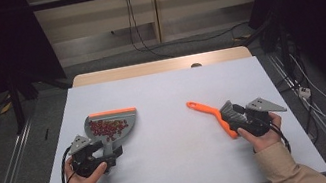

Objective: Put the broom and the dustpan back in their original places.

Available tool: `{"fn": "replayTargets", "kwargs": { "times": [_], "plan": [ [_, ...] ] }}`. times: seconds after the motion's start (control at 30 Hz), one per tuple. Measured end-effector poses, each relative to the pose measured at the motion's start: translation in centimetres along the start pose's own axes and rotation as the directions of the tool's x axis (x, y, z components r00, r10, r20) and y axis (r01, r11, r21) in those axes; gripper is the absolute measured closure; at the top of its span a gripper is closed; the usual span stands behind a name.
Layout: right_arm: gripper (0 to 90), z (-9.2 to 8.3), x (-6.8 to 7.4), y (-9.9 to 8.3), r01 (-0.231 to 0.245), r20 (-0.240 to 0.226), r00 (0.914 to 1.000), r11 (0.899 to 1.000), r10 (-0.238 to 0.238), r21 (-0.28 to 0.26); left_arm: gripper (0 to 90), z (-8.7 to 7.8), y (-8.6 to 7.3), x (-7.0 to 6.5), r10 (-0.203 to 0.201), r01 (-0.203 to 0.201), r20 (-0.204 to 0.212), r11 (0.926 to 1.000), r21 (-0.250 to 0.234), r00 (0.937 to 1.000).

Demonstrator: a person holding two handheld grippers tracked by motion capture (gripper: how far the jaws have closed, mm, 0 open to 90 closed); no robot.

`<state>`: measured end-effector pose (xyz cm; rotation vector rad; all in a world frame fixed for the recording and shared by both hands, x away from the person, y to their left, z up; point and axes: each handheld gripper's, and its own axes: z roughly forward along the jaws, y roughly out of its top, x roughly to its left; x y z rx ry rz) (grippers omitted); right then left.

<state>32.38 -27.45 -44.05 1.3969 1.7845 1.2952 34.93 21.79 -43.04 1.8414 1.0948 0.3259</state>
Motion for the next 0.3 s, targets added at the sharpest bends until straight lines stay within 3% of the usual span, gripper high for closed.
{"fn": "replayTargets", "kwargs": {
  "times": [0.13, 0.3],
  "plan": [
    [31.8, -0.8, 0.1, -0.5, 0.018, -0.036, 0.9992, 1.0, -0.018, 0.006, 11.9, -0.1, 0.0, 0.1, 0.013, -0.013, 0.024, 0.9997, -0.023, 0.9996],
    [27.7, -1.7, 0.2, -1.2, 0.049, -0.066, 0.9967, 0.999, -0.048, 0.014, 9.7, -0.1, -0.1, 0.0, 0.038, -0.037, 0.043, 0.9986, -0.037, 0.9983]
  ]
}}
